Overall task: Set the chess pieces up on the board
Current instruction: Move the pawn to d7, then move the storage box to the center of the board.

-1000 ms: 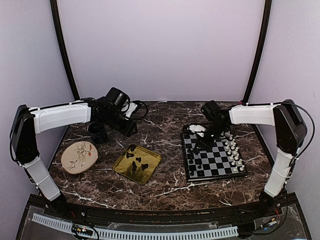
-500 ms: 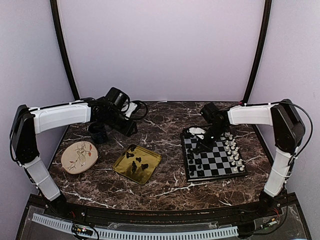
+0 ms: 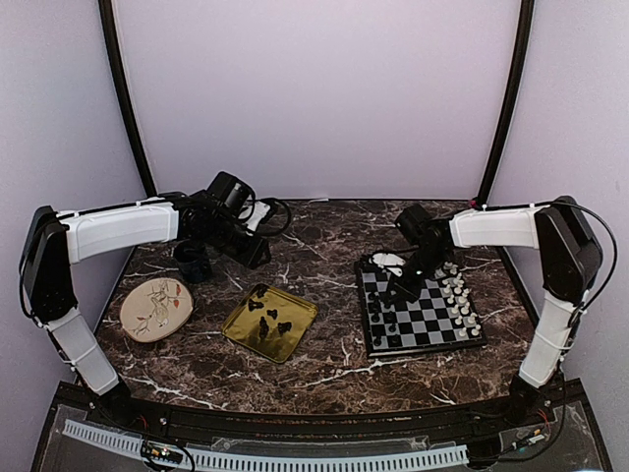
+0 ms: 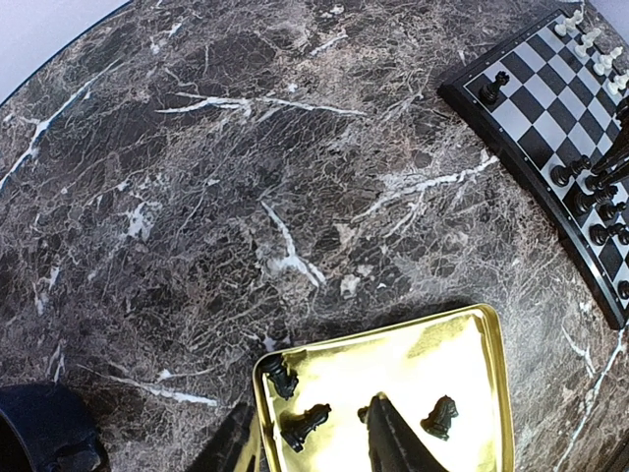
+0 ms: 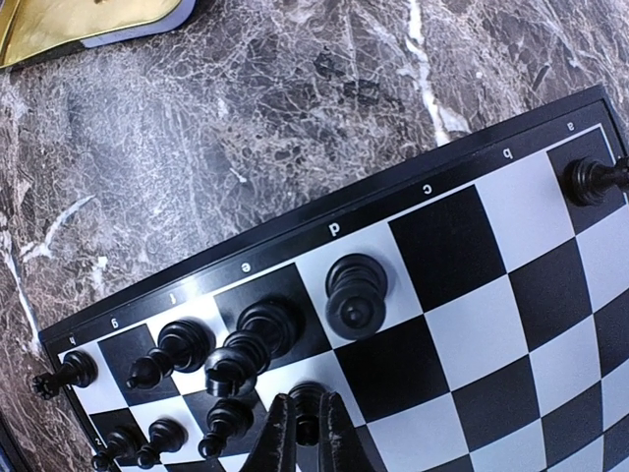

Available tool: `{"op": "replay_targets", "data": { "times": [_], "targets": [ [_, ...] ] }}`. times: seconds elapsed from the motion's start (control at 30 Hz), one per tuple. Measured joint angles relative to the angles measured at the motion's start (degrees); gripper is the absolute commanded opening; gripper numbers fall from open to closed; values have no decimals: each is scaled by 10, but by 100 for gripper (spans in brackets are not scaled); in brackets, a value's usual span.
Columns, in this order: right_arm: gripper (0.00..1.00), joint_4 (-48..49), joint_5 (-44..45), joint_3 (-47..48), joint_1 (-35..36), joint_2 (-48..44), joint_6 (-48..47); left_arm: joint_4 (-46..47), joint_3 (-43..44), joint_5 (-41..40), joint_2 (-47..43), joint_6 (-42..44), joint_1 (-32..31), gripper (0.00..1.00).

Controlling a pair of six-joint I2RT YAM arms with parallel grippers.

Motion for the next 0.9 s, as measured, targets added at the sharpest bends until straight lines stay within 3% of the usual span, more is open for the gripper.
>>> {"op": "replay_targets", "data": {
  "times": [0.13,0.43,0.9],
  "targets": [
    [6,0,-2,-2,0,-2,0,0,0,2,0,0,0,40],
    [24,0,1,-9,0,-10,6,0,7,3,5,0,0,40],
    [26,-7,-30,-29,-21,-155,12,-56,32,9,26,-5,-13,35]
  ]
}}
